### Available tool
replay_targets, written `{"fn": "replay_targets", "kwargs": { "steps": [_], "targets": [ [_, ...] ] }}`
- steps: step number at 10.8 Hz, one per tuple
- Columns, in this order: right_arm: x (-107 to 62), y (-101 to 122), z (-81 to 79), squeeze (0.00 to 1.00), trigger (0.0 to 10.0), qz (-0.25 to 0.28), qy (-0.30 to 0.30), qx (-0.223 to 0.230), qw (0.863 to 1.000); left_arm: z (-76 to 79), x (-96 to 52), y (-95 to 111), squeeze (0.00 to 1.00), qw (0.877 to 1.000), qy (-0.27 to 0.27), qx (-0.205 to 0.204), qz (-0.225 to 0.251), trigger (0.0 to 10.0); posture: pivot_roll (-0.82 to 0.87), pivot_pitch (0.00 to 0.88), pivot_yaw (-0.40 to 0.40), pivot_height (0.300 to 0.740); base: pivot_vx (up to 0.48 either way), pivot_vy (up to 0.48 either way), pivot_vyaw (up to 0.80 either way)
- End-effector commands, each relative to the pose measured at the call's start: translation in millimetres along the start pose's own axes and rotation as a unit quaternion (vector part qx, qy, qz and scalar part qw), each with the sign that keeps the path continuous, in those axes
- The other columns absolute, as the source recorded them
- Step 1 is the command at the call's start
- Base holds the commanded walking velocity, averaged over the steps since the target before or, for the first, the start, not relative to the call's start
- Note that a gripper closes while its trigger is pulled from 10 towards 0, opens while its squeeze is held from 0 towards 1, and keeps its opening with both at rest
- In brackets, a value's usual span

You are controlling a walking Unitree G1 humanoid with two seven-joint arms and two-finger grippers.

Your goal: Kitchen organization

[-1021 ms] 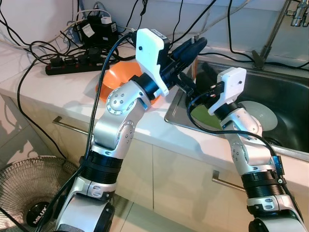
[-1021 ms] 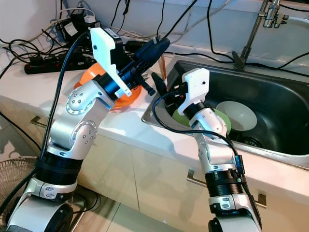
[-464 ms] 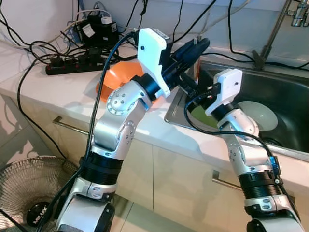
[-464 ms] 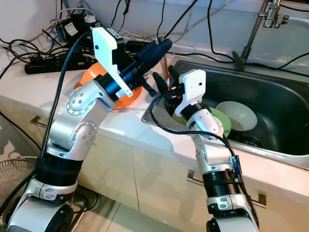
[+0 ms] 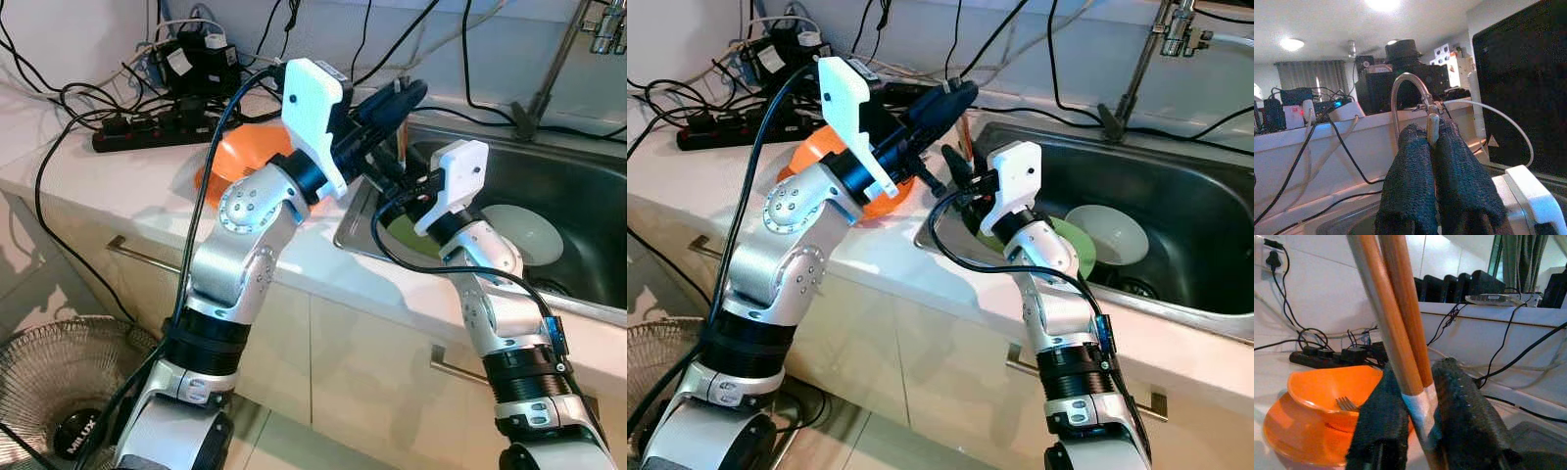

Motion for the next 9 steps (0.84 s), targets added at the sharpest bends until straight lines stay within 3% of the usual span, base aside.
{"fn": "replay_targets", "kwargs": {
  "steps": [1, 2, 3, 4, 7, 9],
  "targets": [
    [-0.1, 1.0, 7.1, 0.0, 0.0, -0.001, -0.013, -0.005, 1.0, -0.6, -1.1, 2.0, 0.0, 1.0, 0.001, 0.01, 0.0, 10.0, 0.16, 0.008, 0.043, 0.74, 0.0, 0.0, 0.0],
    [-0.5, 0.4, 7.7, 0.0, 0.0, -0.002, -0.015, -0.005, 1.0, -1.7, -0.9, 1.3, 0.0, 1.0, 0.005, 0.012, 0.0, 10.0, 0.16, 0.01, 0.041, 0.74, 0.0, 0.0, 0.0],
    [-0.7, 0.1, 7.9, 0.0, 0.0, -0.003, -0.015, -0.005, 1.0, -3.1, -0.9, 0.8, 0.3, 1.0, 0.01, 0.012, 0.0, 10.0, 0.16, 0.014, 0.041, 0.74, 0.0, 0.0, 0.0],
    [-0.8, -0.1, 8.2, 0.0, 0.0, -0.003, -0.016, -0.005, 1.0, -6.9, -1.1, 0.6, 1.0, 1.0, 0.021, 0.009, 0.001, 10.0, 0.16, 0.014, 0.041, 0.74, 0.0, 0.0, 0.0],
    [0.4, -0.4, 14.6, 0.0, 0.0, -0.004, -0.034, -0.007, 0.999, -9.4, -1.6, 3.3, 1.0, 1.0, 0.029, 0.004, 0.006, 10.0, 0.16, 0.02, 0.039, 0.74, 0.0, 0.0, 0.0],
    [0.3, -3.7, 36.4, 0.0, 0.0, -0.015, -0.091, -0.021, 0.995, -12.7, -5.8, 3.3, 0.98, 0.999, 0.041, 0.002, 0.009, 10.0, 0.16, 0.019, 0.038, 0.74, 0.0, 0.0, 0.0]
  ]
}}
Point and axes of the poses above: a point about 5 cm out from each wrist's last joint towards the gripper, its own x axis pointing out of the wrist towards the gripper, its own y axis along the axis of the wrist's last joint, z = x × y, the point moved 6 cm from there along x, pointing out of the wrist towards the gripper, and after that the axes turned 5 degrees about x, right-handed, at the moved point
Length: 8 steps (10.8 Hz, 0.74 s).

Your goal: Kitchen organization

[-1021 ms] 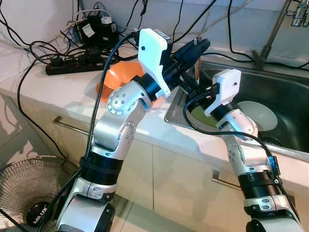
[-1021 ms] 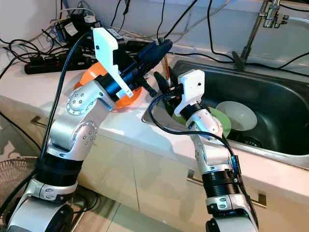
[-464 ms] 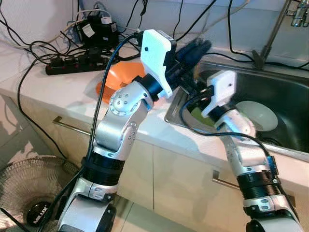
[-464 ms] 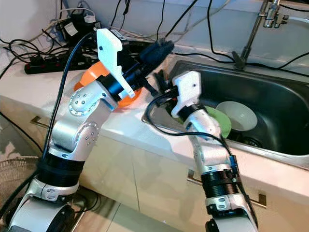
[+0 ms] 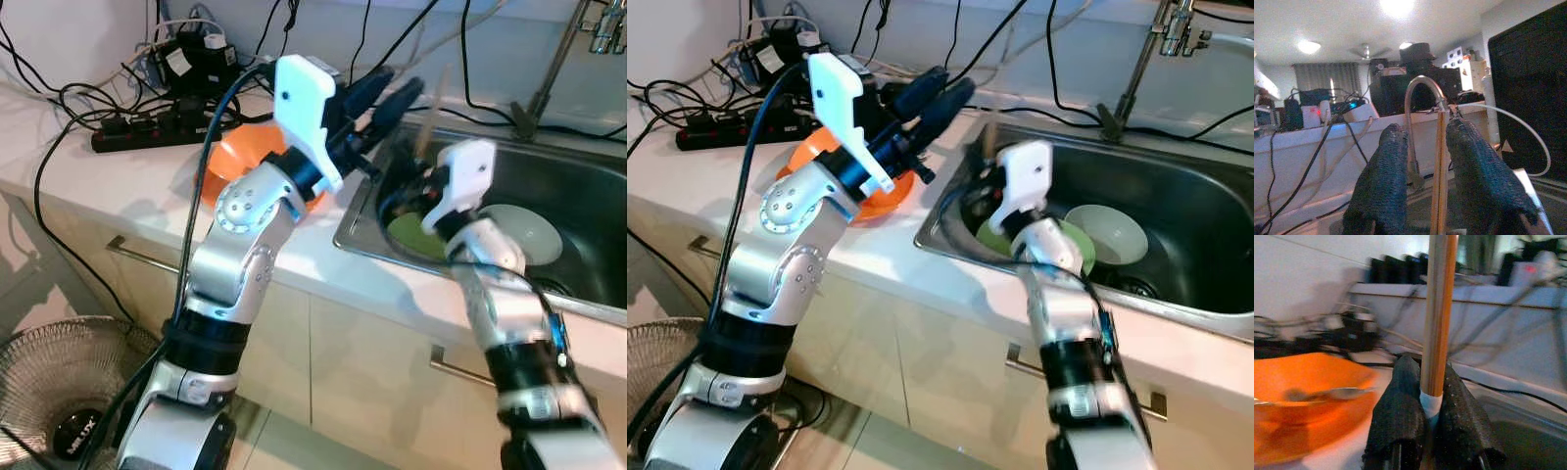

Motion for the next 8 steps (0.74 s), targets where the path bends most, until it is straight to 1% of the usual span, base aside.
{"fn": "replay_targets", "kwargs": {
  "steps": [1, 2, 3, 4, 5, 6, 7, 8],
  "targets": [
    [3.3, 2.9, 16.2, 0.0, 4.8, -0.001, -0.038, -0.011, 0.999, -5.9, -5.3, -6.1, 0.0, 1.0, 0.015, 0.004, -0.011, 10.0, 0.16, 0.018, 0.038, 0.74, 0.0, 0.0, 0.0],
    [4.8, -4.8, 35.4, 0.0, 10.0, -0.022, -0.086, -0.014, 0.996, -8.3, -14.5, -27.0, 0.0, 0.999, 0.027, -0.004, -0.041, 10.0, 0.16, 0.018, 0.037, 0.74, 0.0, 0.0, 0.0],
    [4.1, -12.0, 48.2, 0.0, 10.0, -0.038, -0.116, -0.014, 0.992, -8.6, -24.0, -47.2, 0.0, 0.997, 0.038, -0.002, -0.074, 10.0, 0.16, 0.018, 0.035, 0.74, 0.0, 0.0, 0.0],
    [2.7, -20.9, 61.3, 0.0, 10.0, -0.06, -0.148, -0.014, 0.987, -8.6, -34.1, -63.6, 0.0, 0.994, 0.051, -0.015, -0.1, 10.0, 0.16, 0.019, 0.035, 0.74, 0.0, 0.0, 0.0],
    [2.2, -25.6, 67.3, 0.0, 10.0, -0.069, -0.163, -0.01, 0.984, -6.1, -40.4, -74.4, 0.0, 0.991, 0.052, -0.016, -0.121, 10.0, 0.16, 0.02, 0.035, 0.74, 0.0, 0.0, 0.0],
    [2.9, -35.5, 71.6, 0.0, 10.0, -0.089, -0.174, -0.017, 0.981, 2.1, -51.7, -93.1, 0.0, 0.986, 0.044, -0.021, -0.158, 10.0, 0.17, 0.02, 0.034, 0.74, 0.0, 0.0, 0.0],
    [1.8, -49.3, 71.7, 0.0, 10.0, -0.117, -0.177, -0.016, 0.977, 9.4, -66.4, -112.7, 0.0, 0.978, 0.038, -0.02, -0.205, 10.0, 0.18, 0.021, 0.029, 0.74, 0.0, 0.0, 0.0],
    [1.5, -51.6, 71.7, 0.0, 10.0, -0.121, -0.178, -0.016, 0.976, 10.7, -69.1, -115.4, 0.0, 0.976, 0.037, -0.022, -0.212, 10.0, 0.18, 0.021, 0.029, 0.74, 0.0, 0.0, 0.0]
  ]
}}
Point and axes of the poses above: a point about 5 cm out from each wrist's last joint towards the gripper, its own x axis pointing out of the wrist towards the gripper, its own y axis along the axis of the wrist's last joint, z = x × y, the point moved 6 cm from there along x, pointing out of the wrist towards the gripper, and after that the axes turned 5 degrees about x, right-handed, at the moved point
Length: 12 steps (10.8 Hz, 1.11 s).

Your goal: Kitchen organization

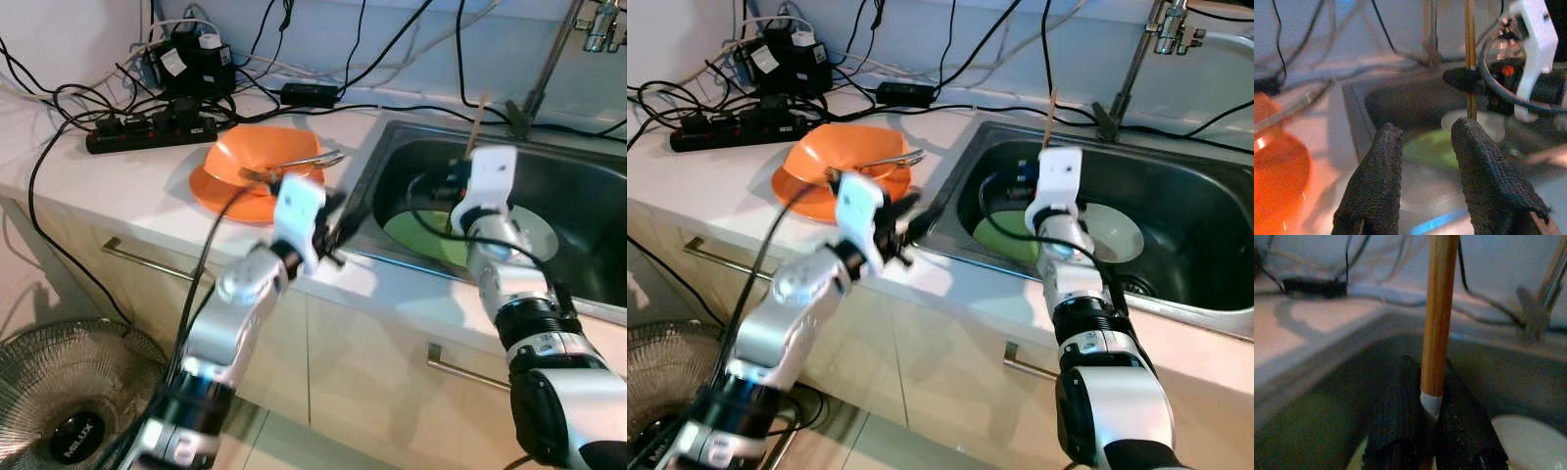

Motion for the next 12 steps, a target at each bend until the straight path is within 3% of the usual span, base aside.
{"fn": "replay_targets", "kwargs": {
  "steps": [1, 3, 4, 8, 9, 10, 11, 12],
  "targets": [
    [2.3, -1.0, -1.5, 0.0, 10.0, -0.007, -0.004, -0.001, 1.0, 1.9, -2.5, -8.1, 0.0, 1.0, 0.0, 0.007, -0.021, 10.0, 0.18, 0.019, 0.027, 0.74, 0.0, 0.0, 0.0],
    [1.1, -12.9, -2.8, 0.0, 10.0, -0.028, -0.004, 0.003, 1.0, 4.1, -5.2, -14.8, 0.0, 0.999, 0.0, 0.009, -0.034, 10.0, 0.19, 0.013, 0.023, 0.74, 0.0, 0.0, 0.0],
    [0.9, -15.3, -5.2, 1.0, 10.0, -0.03, 0.0, 0.006, 1.0, 4.5, -5.6, -15.2, 0.0, 0.999, 0.002, 0.01, -0.036, 10.0, 0.19, 0.01, 0.023, 0.74, 0.0, 0.0, 0.0],
    [0.0, -19.2, -5.8, 1.0, 10.0, -0.032, -0.001, 0.011, 0.999, 6.4, -4.1, -12.0, 0.0, 0.999, 0.003, 0.015, -0.029, 10.0, 0.19, 0.0, 0.026, 0.74, 0.0, 0.0, 0.0],
    [0.2, -18.5, -6.9, 0.67, 10.0, -0.03, 0.0, 0.009, 1.0, 5.6, -2.9, -10.4, 0.0, 0.999, 0.005, 0.019, -0.027, 10.0, 0.18, 0.0, 0.026, 0.74, 0.0, 0.0, 0.0],
    [1.0, -13.8, -8.0, 0.0, 10.0, -0.019, 0.001, 0.006, 1.0, 3.0, -1.2, -4.4, 0.0, 0.999, 0.014, 0.034, -0.015, 10.0, 0.18, 0.0, 0.027, 0.74, 0.0, 0.0, 0.0],
    [2.4, -3.6, -9.9, 0.0, 10.0, 0.003, 0.006, 0.011, 1.0, -1.5, 0.2, 0.8, 0.0, 0.998, 0.028, 0.061, -0.008, 10.0, 0.18, 0.0, 0.025, 0.74, 0.0, 0.0, 0.0],
    [4.1, 16.0, -12.5, 0.0, 10.0, 0.045, 0.014, 0.029, 0.998, -8.3, 1.6, 12.3, 0.0, 0.992, 0.047, 0.118, 0.005, 10.0, 0.18, 0.0, 0.025, 0.74, 0.0, 0.0, 0.0]
  ]
}}
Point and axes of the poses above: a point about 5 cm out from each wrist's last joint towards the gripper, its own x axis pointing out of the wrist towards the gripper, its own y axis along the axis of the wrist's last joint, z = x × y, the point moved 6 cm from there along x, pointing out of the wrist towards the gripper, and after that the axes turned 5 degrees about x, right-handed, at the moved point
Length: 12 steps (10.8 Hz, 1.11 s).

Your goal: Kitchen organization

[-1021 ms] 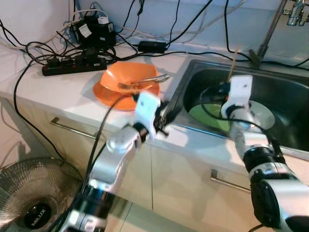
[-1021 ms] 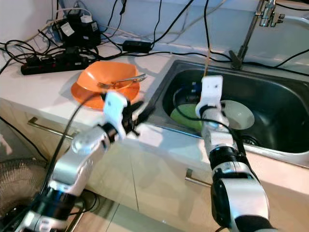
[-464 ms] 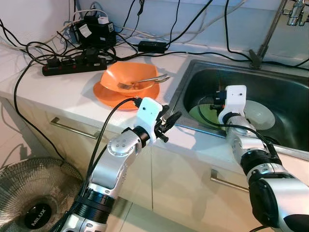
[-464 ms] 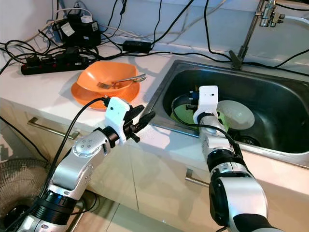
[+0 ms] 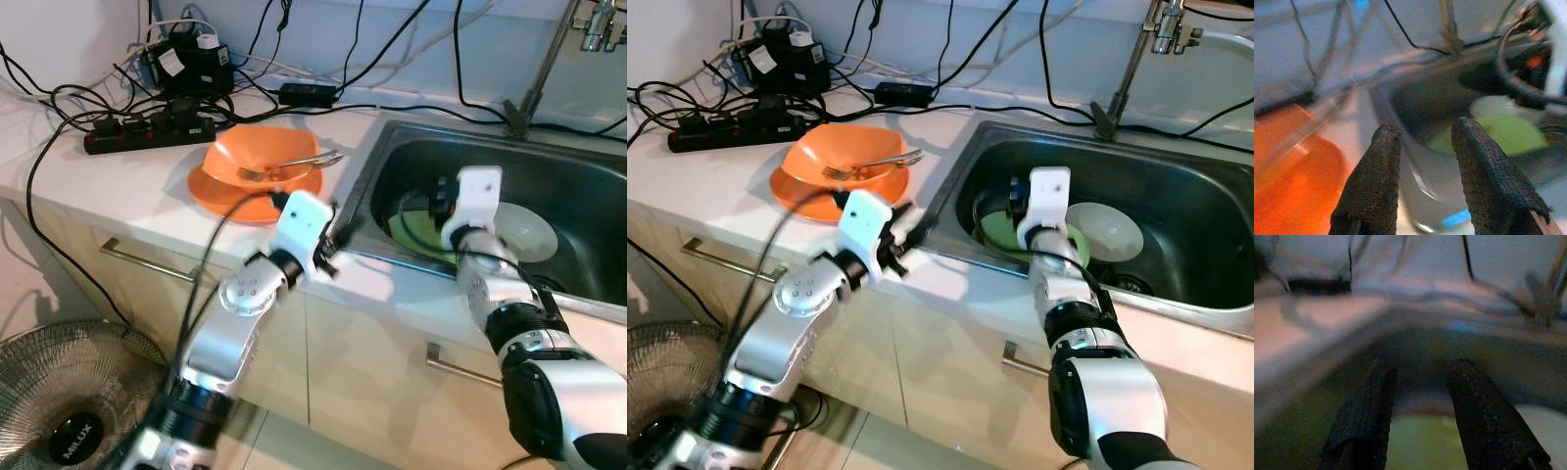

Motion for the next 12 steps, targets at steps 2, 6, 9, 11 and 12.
{"fn": "replay_targets", "kwargs": {
  "steps": [2, 6, 9, 11, 12],
  "targets": [
    [4.4, 44.9, -8.6, 0.0, 10.0, 0.086, 0.015, 0.028, 0.996, -22.9, 7.4, 32.0, 0.0, 0.991, 0.049, 0.121, 0.041, 10.0, 0.17, 0.004, 0.026, 0.74, 0.0, 0.0, 0.0],
    [-10.3, 43.9, -18.4, 0.0, 10.0, 0.104, 0.035, 0.036, 0.993, -34.8, 24.1, 28.8, 0.0, 0.969, 0.039, 0.244, 0.016, 10.0, 0.15, 0.019, 0.033, 0.74, 0.0, 0.0, 0.0],
    [-17.1, 38.0, -21.5, 0.0, 10.0, 0.093, 0.035, 0.043, 0.994, -39.7, 40.0, 14.4, 1.0, 0.962, 0.029, 0.272, -0.009, 10.0, 0.14, 0.022, 0.04, 0.74, 0.0, 0.0, 0.0],
    [-17.7, 39.3, -24.6, 0.0, 10.0, 0.091, 0.036, 0.046, 0.994, -41.9, 49.9, 6.8, 0.0, 0.956, 0.013, 0.292, -0.025, 10.0, 0.14, 0.021, 0.042, 0.74, 0.0, 0.0, 0.0],
    [-18.3, 39.4, -26.9, 0.0, 10.0, 0.089, 0.038, 0.048, 0.994, -44.0, 54.6, 3.2, 0.0, 0.952, 0.009, 0.305, -0.036, 10.0, 0.14, 0.021, 0.043, 0.74, 0.0, 0.0, 0.0]
  ]
}}
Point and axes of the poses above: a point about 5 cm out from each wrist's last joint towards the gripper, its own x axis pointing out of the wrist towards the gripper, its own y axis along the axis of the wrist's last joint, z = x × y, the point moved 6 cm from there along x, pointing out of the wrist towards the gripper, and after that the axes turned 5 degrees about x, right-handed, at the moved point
